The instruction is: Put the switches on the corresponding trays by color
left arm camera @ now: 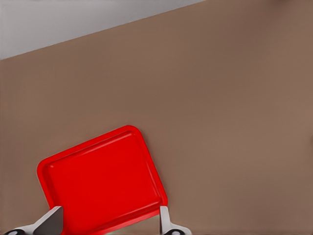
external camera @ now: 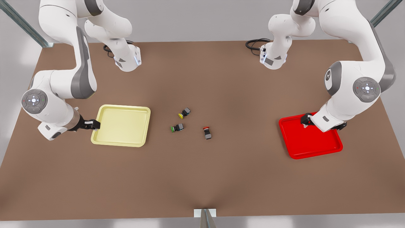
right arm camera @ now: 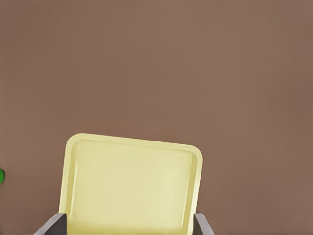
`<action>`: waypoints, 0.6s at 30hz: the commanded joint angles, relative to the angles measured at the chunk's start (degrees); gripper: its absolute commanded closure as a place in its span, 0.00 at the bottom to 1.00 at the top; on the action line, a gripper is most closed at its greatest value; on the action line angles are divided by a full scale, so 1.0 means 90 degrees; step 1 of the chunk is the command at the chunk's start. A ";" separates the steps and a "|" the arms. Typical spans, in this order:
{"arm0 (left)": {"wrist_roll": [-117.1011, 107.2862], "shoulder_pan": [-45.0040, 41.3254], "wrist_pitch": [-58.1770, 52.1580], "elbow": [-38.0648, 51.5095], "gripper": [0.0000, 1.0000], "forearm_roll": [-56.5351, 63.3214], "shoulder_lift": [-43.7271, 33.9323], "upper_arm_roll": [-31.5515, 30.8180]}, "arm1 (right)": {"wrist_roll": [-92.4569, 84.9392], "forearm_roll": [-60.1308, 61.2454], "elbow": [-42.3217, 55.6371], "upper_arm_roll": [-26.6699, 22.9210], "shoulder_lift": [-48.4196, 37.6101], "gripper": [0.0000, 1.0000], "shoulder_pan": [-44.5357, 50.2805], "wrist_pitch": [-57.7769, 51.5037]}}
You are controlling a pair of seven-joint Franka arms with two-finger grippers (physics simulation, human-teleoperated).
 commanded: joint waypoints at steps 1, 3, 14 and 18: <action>0.0004 0.0000 0.0000 0.0000 0.00 0.0047 0.0000 0.0000 | 0.0000 0.0009 -0.0002 0.0008 -0.0002 0.00 0.0000 0.0000; 0.0004 0.0000 0.0000 0.0000 0.00 0.0037 0.0000 0.0000 | 0.0010 0.0009 -0.0041 -0.0002 0.0007 0.00 0.0010 0.0010; -0.0025 -0.0020 -0.0049 -0.0039 0.00 0.0018 0.0195 -0.0019 | 0.3759 -0.0001 -0.0090 0.0135 0.0017 0.00 0.1846 -0.0127; -0.0123 -0.0098 -0.0117 -0.0068 0.00 -0.0236 0.0331 -0.0068 | 0.4366 -0.0001 -0.0168 0.0515 0.0115 0.00 0.2090 0.0175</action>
